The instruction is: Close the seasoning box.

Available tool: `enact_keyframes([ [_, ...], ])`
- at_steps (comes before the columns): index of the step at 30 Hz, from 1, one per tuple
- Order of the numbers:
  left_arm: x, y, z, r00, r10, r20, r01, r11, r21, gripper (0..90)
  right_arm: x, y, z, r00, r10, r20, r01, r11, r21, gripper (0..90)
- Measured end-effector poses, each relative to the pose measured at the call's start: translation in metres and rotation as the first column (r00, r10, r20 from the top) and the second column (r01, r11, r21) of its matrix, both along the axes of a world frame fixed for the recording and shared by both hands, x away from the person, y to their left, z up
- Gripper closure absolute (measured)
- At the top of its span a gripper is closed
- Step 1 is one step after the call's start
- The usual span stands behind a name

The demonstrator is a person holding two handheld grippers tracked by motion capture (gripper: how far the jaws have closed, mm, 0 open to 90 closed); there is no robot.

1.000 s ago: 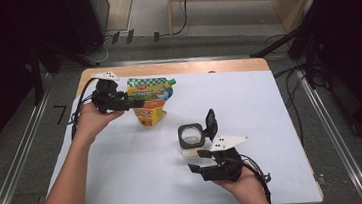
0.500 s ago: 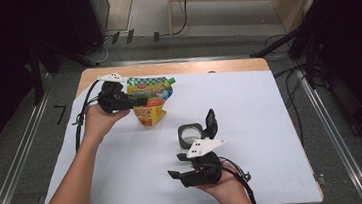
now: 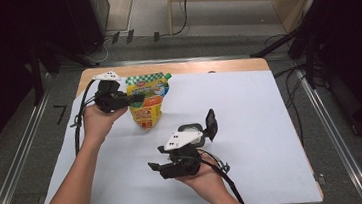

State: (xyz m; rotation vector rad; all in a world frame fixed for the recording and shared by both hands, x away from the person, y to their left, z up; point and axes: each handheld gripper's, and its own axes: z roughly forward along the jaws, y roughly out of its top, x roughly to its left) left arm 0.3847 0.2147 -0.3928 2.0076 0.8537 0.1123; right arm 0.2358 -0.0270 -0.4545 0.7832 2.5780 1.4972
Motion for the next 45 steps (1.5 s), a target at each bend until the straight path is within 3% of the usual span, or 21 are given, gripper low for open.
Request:
enact_keyframes([
  [5,-0.009,0.002,0.011,0.9999,-0.011,-0.009,0.011,0.9999,0.001,90.0,-0.003,0.005,-0.009,0.9998,0.005,-0.017,-0.005,1.000,-0.016,43.1],
  [10,-0.030,0.002,0.025,0.9991,-0.041,-0.008,0.041,0.9991,0.013,90.0,-0.006,0.006,-0.020,0.9995,0.008,-0.031,-0.009,1.000,-0.026,43.5],
  [14,-0.046,0.002,0.032,0.9979,-0.058,0.031,0.057,0.9982,0.017,90.0,-0.005,0.009,-0.026,0.9993,0.009,-0.037,-0.011,1.000,-0.029,43.9],
  [19,-0.064,-0.002,0.045,0.9962,-0.081,0.031,0.081,0.9965,0.023,90.0,-0.005,0.016,-0.032,0.9997,0.000,-0.026,-0.001,0.999,-0.035,44.8],
  [23,-0.075,0.000,0.053,0.9952,-0.097,0.011,0.097,0.9952,-0.015,90.0,0.000,0.020,-0.037,0.9987,-0.030,-0.040,0.030,1.000,-0.010,45.8],
  [27,-0.087,0.003,0.060,0.9943,-0.106,-0.009,0.106,0.9940,-0.028,90.0,0.003,0.022,-0.043,0.9981,-0.057,-0.025,0.056,0.998,-0.036,54.4],
  [32,-0.101,0.000,0.066,0.9931,-0.115,-0.020,0.115,0.9932,-0.015,90.0,0.008,0.023,-0.048,0.9944,-0.089,-0.058,0.088,0.996,-0.012,65.0],
  [35,-0.107,0.000,0.069,0.9914,-0.129,-0.021,0.129,0.9914,-0.023,90.0,0.008,0.026,-0.050,0.9950,-0.091,-0.041,0.091,0.996,-0.012,73.8],
  [37,-0.110,0.000,0.071,0.9899,-0.139,-0.030,0.138,0.9898,-0.036,90.0,0.008,0.026,-0.052,0.9940,-0.105,-0.028,0.105,0.994,-0.011,76.4],
  [44,-0.120,-0.005,0.074,0.9814,-0.183,-0.058,0.179,0.9813,-0.072,90.0,0.013,0.021,-0.058,0.9864,-0.158,-0.046,0.159,0.987,0.022,78.5],
  [45,-0.122,-0.007,0.074,0.9777,-0.199,-0.068,0.193,0.9780,-0.080,90.0,0.014,0.020,-0.058,0.9845,-0.172,-0.034,0.173,0.984,0.040,78.8],
])
